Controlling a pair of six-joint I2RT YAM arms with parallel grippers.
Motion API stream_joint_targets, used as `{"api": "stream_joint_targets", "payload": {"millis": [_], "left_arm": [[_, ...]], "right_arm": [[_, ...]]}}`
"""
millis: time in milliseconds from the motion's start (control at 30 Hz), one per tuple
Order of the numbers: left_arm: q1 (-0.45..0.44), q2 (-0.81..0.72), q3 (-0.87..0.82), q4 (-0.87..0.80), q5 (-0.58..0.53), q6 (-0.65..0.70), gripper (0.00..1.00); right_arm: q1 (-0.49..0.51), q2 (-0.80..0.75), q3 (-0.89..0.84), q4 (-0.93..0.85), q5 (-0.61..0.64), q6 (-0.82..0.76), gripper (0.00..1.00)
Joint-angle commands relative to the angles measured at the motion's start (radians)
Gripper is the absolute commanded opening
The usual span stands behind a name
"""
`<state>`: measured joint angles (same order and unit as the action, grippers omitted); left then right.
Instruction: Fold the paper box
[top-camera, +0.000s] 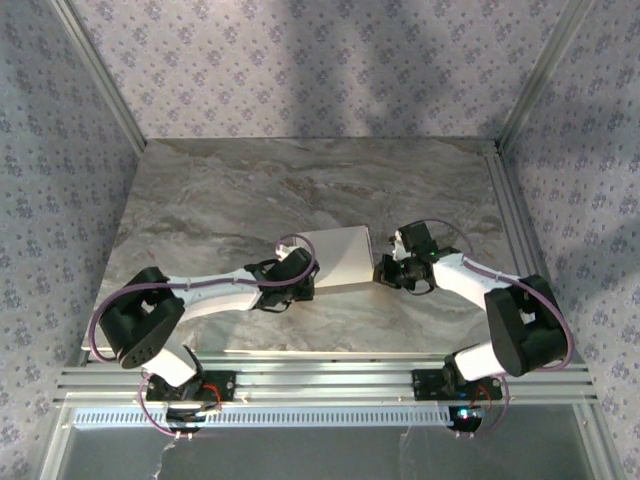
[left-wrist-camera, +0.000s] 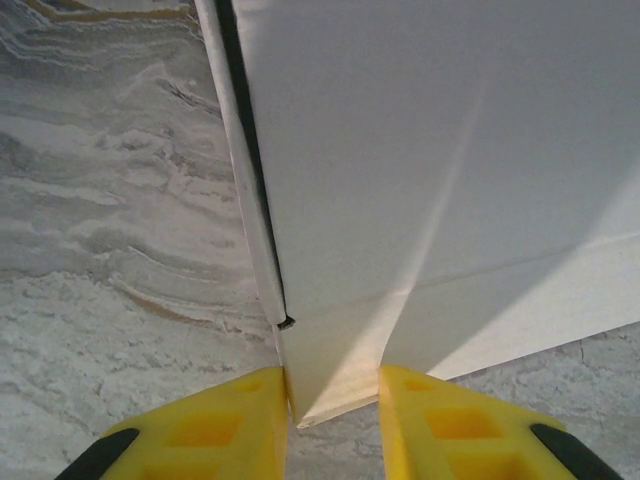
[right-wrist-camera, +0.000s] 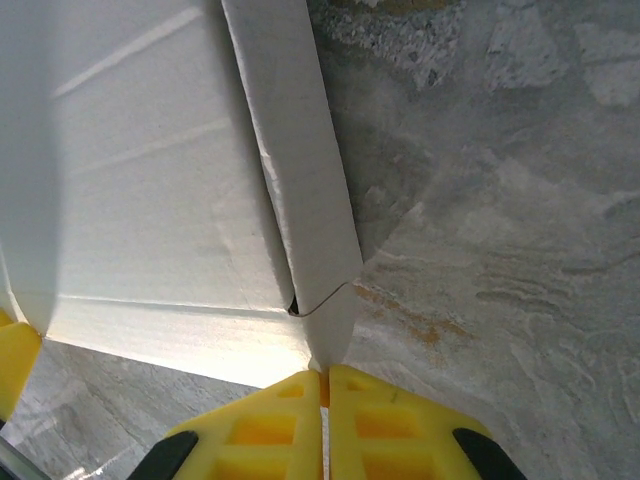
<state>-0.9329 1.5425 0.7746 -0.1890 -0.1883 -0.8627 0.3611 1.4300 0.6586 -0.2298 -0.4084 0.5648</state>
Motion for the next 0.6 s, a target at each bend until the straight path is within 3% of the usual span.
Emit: {"api": "stream_joint_targets", "payload": {"millis": [0, 367, 567], "left_arm": [[0.007, 0.015, -0.012, 0.038, -0.011, 0.025, 0.28], [0.03, 0.015, -0.006, 0.04, -0.008, 0.039, 0.26], [0.035, -0.027, 0.012, 0.003, -0.009, 0.045, 0.33]], "right_arm": [[-0.003, 0.025, -0.004, -0.002, -0.013, -0.029, 0.08], [-0.005, 0.03, 0.013, 0.016, -0.004, -0.067, 0.07], [-0.017, 0.045, 0.049, 0.001, -0.001, -0.079, 0.08]]}}
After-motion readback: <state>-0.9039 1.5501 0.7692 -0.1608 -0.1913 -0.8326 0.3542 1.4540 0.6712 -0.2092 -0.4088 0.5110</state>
